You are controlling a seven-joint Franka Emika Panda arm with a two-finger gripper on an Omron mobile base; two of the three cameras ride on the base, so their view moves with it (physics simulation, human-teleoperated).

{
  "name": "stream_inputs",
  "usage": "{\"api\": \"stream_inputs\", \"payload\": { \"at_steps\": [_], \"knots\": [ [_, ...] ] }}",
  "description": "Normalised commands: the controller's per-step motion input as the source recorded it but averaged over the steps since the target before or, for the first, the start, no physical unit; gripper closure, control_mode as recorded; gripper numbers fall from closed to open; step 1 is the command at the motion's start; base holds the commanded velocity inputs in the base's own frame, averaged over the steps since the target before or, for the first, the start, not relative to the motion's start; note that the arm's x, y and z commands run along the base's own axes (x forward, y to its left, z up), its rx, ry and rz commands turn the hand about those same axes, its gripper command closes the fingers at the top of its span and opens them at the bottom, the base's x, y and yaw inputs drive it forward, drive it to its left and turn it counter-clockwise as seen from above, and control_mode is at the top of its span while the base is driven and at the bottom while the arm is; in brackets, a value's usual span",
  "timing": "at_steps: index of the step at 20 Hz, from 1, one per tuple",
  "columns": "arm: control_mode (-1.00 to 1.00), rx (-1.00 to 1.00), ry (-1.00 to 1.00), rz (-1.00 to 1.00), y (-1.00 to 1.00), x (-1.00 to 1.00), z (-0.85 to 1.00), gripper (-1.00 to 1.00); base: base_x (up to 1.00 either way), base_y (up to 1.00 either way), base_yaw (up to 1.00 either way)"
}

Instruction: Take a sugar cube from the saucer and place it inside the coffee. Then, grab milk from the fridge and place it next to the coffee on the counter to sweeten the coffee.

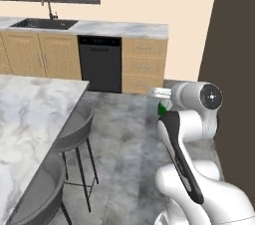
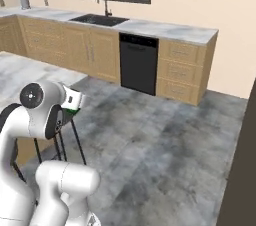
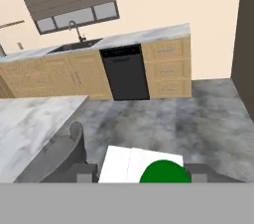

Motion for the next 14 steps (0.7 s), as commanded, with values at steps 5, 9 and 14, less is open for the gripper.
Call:
{"api": "stream_inputs", "payload": {
  "at_steps": [5,9,14],
  "knots": [
    [1.0,0.0,0.0,0.0,0.0,0.0,0.0,1.0,1.0,-0.97,0.29],
    [1.0,0.0,0.0,0.0,0.0,0.0,0.0,1.0,1.0,-0.72,0.3],
    [1.0,0.0,0.0,0.0,0.0,0.0,0.0,1.0,1.0,-0.51,0.37]
  ]
}}
